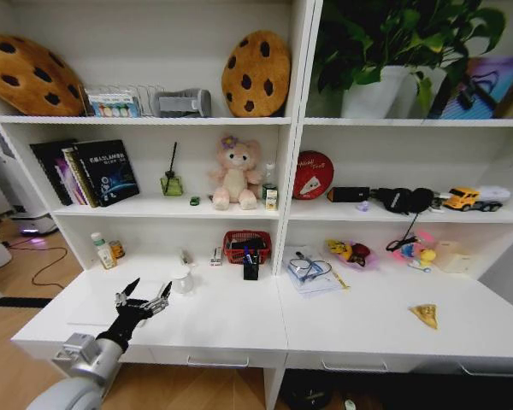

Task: Organize the objects on the table.

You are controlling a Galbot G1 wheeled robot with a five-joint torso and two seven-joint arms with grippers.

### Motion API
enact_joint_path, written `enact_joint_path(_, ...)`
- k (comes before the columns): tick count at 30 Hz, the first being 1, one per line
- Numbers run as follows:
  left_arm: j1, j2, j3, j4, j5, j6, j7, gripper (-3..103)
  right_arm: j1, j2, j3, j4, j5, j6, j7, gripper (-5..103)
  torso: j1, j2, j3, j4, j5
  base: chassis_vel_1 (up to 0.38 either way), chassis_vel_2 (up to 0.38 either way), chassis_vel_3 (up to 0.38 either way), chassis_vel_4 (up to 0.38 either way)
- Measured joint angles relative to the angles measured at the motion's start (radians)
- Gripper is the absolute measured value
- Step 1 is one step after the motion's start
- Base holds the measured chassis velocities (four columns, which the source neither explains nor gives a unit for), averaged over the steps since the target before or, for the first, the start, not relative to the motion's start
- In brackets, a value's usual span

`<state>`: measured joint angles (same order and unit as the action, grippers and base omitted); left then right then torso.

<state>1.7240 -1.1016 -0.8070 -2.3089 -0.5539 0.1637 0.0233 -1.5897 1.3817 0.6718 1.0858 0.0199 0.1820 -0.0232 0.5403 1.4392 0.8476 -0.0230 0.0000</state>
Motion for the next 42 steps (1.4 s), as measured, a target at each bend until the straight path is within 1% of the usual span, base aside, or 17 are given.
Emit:
enact_joint_path(6, 0.000, 0.000, 0.000, 0.000, 0.000, 0.000, 0.000, 100, 0.014, -0.002, 0.000, -0.071, -0.005, 0.008, -0.001, 24, 0.000, 0.000, 0.000, -0.0003, 0.0002, 0.000, 0.000, 0.000, 0.000)
enact_joint_path(9, 0.000, 0.000, 0.000, 0.000, 0.000, 0.000, 0.000, 100, 0.018, -0.010, 0.005, -0.096, 0.003, 0.025, 0.006, 24, 0.000, 0.000, 0.000, -0.0001, 0.0000, 0.000, 0.000, 0.000, 0.000)
enact_joint_path(19, 0.000, 0.000, 0.000, 0.000, 0.000, 0.000, 0.000, 100, 0.002, -0.020, 0.015, -0.110, 0.023, 0.064, 0.007, 24, 0.000, 0.000, 0.000, -0.0001, 0.0000, -0.013, -0.023, 0.021, 0.020)
enact_joint_path(27, 0.000, 0.000, 0.000, 0.000, 0.000, 0.000, 0.000, 100, -0.016, -0.024, 0.014, -0.117, 0.027, 0.104, 0.004, 24, 0.000, 0.000, 0.000, 0.0000, 0.0000, -0.162, -0.169, 0.163, 0.156)
enact_joint_path(29, 0.000, 0.000, 0.000, 0.000, 0.000, 0.000, 0.000, 100, -0.019, -0.019, 0.006, -0.117, -0.001, 0.151, -0.029, 24, 0.000, 0.000, 0.000, -0.0004, -0.0003, -0.233, -0.251, 0.215, 0.227)
enact_joint_path(30, 0.000, 0.000, 0.000, 0.000, 0.000, 0.000, 0.000, 100, -0.019, -0.019, 0.006, -0.117, -0.001, 0.151, -0.029, 24, 0.000, 0.000, 0.000, -0.0004, -0.0003, -0.226, -0.251, 0.214, 0.226)
enact_joint_path(32, 0.000, 0.000, 0.000, 0.000, 0.000, 0.000, 0.000, 100, -0.010, -0.014, -0.001, -0.125, -0.058, 0.195, -0.107, 24, 0.000, 0.000, 0.000, -0.0001, 0.0006, -0.203, -0.181, 0.181, 0.153)
enact_joint_path(33, 0.000, 0.000, 0.000, 0.000, 0.000, 0.000, 0.000, 100, 0.007, -0.009, -0.003, -0.139, -0.100, 0.233, -0.182, 24, 0.000, 0.000, 0.000, -0.0006, 0.0005, -0.079, -0.120, 0.094, 0.112)
enact_joint_path(34, 0.000, 0.000, 0.000, 0.000, 0.000, 0.000, 0.000, 100, 0.007, -0.009, -0.003, -0.139, -0.100, 0.233, -0.182, 24, 0.000, 0.000, 0.000, -0.0006, 0.0005, -0.079, -0.120, 0.094, 0.112)
enact_joint_path(35, 0.000, 0.000, 0.000, 0.000, 0.000, 0.000, 0.000, 100, 0.018, -0.008, -0.003, -0.146, -0.129, 0.255, -0.226, 24, 0.000, 0.000, 0.000, -0.0005, 0.0003, -0.067, -0.120, 0.094, 0.004)
enact_joint_path(36, 0.000, 0.000, 0.000, 0.000, 0.000, 0.000, 0.000, 100, 0.036, -0.009, -0.003, -0.146, -0.179, 0.265, -0.273, 24, 0.000, 0.000, 0.000, 0.0001, 0.0000, -0.067, -0.010, 0.037, 0.004)
enact_joint_path(37, 0.000, 0.000, 0.000, 0.000, 0.000, 0.000, 0.000, 100, 0.036, -0.009, -0.003, -0.146, -0.179, 0.265, -0.273, 24, 0.000, 0.000, 0.000, 0.0001, 0.0000, -0.067, -0.010, 0.037, 0.004)
enact_joint_path(38, 0.000, 0.000, 0.000, 0.000, 0.000, 0.000, 0.000, 100, 0.055, -0.009, -0.003, -0.139, -0.226, 0.265, -0.305, 24, 0.000, 0.000, 0.000, 0.0003, 0.0003, 0.000, 0.000, 0.000, 0.000)
enact_joint_path(39, 0.000, 0.000, 0.000, 0.000, 0.000, 0.000, 0.000, 100, 0.055, -0.009, -0.003, -0.139, -0.226, 0.265, -0.305, 24, 0.000, 0.000, 0.000, 0.0003, 0.0003, 0.000, 0.000, 0.000, 0.000)
enact_joint_path(40, 0.000, 0.000, 0.000, 0.000, 0.000, 0.000, 0.000, 100, 0.084, -0.009, -0.003, -0.132, -0.267, 0.254, -0.329, 24, 0.000, 0.000, 0.000, 0.0001, -0.0007, 0.053, 0.050, -0.045, -0.027)
enact_joint_path(42, 0.000, 0.000, 0.000, 0.000, 0.000, 0.000, 0.000, 100, 0.128, -0.009, -0.007, -0.134, -0.297, 0.241, -0.344, 24, 0.000, 0.000, 0.000, 0.0001, -0.0001, 0.057, 0.044, -0.082, -0.055)
